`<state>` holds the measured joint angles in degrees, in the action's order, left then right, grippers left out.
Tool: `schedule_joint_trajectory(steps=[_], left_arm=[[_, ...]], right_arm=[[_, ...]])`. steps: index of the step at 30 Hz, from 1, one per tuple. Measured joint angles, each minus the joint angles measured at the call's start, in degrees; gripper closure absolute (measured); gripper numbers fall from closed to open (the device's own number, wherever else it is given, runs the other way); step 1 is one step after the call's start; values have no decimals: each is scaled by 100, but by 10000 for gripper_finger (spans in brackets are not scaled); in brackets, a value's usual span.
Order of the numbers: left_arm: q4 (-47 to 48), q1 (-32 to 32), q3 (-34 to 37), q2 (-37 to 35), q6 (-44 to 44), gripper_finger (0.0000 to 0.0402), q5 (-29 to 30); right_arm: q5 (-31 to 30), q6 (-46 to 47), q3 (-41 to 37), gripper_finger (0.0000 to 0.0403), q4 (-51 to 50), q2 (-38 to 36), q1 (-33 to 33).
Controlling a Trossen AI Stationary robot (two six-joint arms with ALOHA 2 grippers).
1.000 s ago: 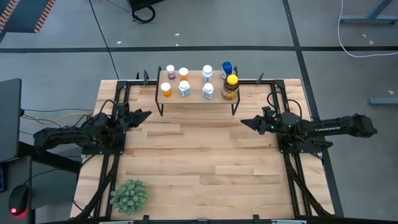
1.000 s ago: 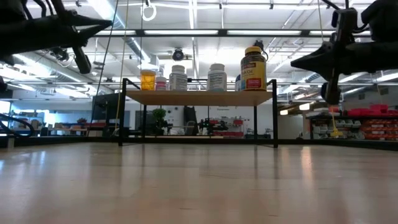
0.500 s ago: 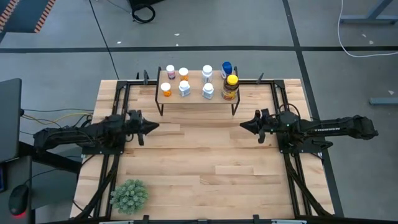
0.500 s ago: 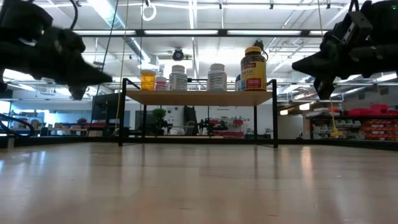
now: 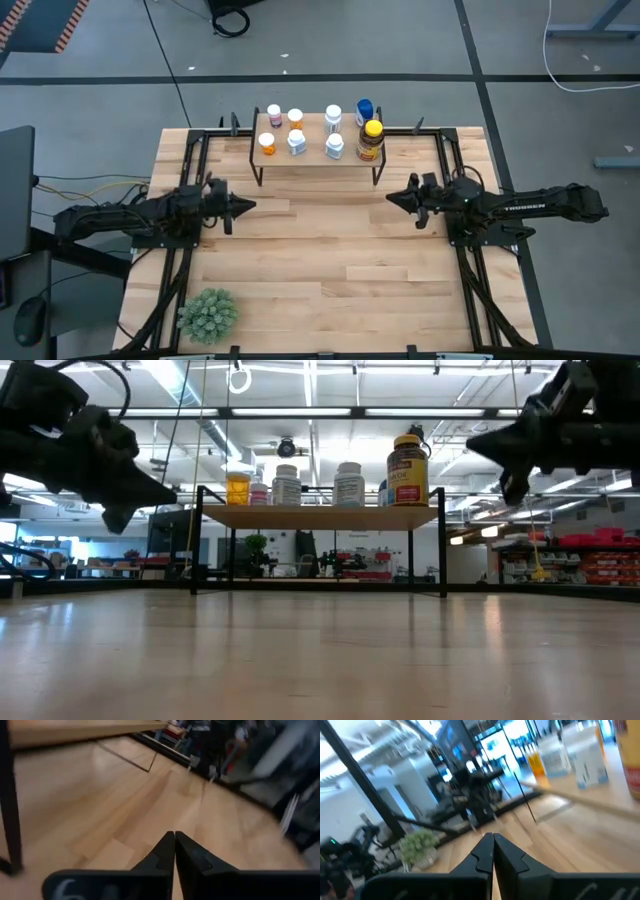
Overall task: Pick and place medicine bottles onto shelf by color
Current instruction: Return to Home Position
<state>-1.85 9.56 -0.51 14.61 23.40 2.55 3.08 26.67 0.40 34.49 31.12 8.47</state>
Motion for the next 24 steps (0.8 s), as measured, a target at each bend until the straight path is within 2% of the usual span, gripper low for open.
schedule_joint_trajectory(steps=[4,7,18,24], left_arm=[[-12,0,2,0,1202,377,1],[-30,0,2,0,1473,375,1],[-37,0,2,0,1491,384,0],[-41,0,4,0,1491,373,0]], right_arm=[[-1,7,0,386,720,-1,0],[2,9,0,386,1373,-1,0],[-1,9,2,386,3562,-3,0],[1,9,2,386,4191,-3,0]])
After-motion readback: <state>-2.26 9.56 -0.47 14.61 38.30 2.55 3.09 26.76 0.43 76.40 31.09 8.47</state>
